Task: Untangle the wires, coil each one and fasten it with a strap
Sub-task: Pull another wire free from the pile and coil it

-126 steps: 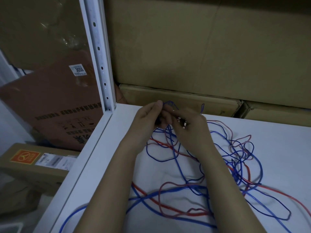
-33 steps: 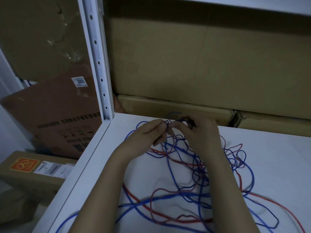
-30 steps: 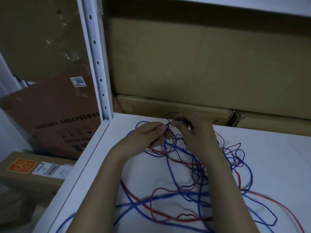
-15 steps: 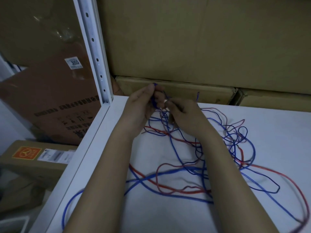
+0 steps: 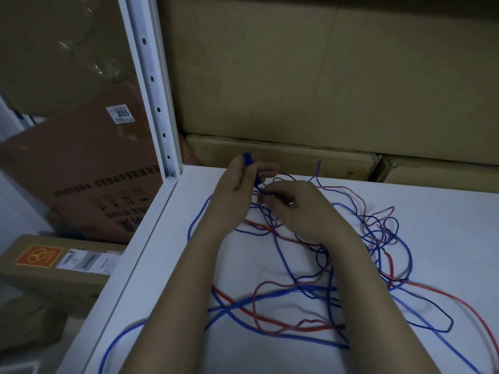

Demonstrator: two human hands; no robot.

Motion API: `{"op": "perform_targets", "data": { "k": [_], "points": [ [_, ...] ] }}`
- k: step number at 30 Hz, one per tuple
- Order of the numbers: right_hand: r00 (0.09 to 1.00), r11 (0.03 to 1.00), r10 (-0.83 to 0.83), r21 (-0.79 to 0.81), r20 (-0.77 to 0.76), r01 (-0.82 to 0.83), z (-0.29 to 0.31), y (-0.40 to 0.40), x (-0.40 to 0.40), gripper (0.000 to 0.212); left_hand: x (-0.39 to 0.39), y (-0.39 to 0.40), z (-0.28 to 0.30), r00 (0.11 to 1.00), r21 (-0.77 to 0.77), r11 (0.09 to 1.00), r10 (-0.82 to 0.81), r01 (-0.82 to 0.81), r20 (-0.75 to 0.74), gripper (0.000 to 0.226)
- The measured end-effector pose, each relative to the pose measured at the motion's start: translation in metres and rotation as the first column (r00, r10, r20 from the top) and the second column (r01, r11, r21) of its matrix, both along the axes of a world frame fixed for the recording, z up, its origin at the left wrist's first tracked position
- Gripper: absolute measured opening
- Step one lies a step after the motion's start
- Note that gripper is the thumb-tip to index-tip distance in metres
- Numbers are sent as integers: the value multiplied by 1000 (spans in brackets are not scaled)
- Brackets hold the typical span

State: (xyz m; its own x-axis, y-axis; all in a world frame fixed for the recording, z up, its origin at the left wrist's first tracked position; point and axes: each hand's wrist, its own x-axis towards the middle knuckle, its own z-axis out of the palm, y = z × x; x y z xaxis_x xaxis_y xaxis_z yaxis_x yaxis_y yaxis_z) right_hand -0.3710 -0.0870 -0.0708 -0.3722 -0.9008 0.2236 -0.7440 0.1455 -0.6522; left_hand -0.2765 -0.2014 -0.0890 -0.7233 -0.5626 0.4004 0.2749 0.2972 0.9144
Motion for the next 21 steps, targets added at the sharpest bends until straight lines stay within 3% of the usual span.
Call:
{"op": "perform_targets", "data": {
  "k": [4, 7, 10, 12, 14, 16, 21],
  "points": [
    [999, 999, -35, -24, -3, 35, -3, -1, -4, 20, -1, -1, -7, 983, -248, 968, 85, -43, 161, 17],
    [993, 993, -64, -106, -103, 53, -4, -1, -10, 16, 0, -2, -9, 966, -356, 934, 115, -26, 230, 15],
    [983, 982, -68, -186, -170, 36, -4, -2, -10, 15, 1, 0, -2, 957, -358, 934, 105, -2, 269, 19],
    [986, 973, -110, -215, -126, 81, -4, -4, -7, 14, 2, 1, 2, 948, -353, 936, 107, 5, 299, 24],
    [982, 963, -180, -216, -62, 163, -4, -4, -8, 25, 3, 3, 3, 936, -335, 942, 101, 20, 338, 28],
    [959, 955, -249, -201, -133, 220, -3, -1, -12, 32, 4, 4, 3, 929, -303, 953, 88, 26, 358, 30],
    [972, 967, -190, -199, -140, 161, -1, 7, -22, 19, 3, 4, 2, 904, -241, 969, 49, 60, 424, 32]
  ]
}}
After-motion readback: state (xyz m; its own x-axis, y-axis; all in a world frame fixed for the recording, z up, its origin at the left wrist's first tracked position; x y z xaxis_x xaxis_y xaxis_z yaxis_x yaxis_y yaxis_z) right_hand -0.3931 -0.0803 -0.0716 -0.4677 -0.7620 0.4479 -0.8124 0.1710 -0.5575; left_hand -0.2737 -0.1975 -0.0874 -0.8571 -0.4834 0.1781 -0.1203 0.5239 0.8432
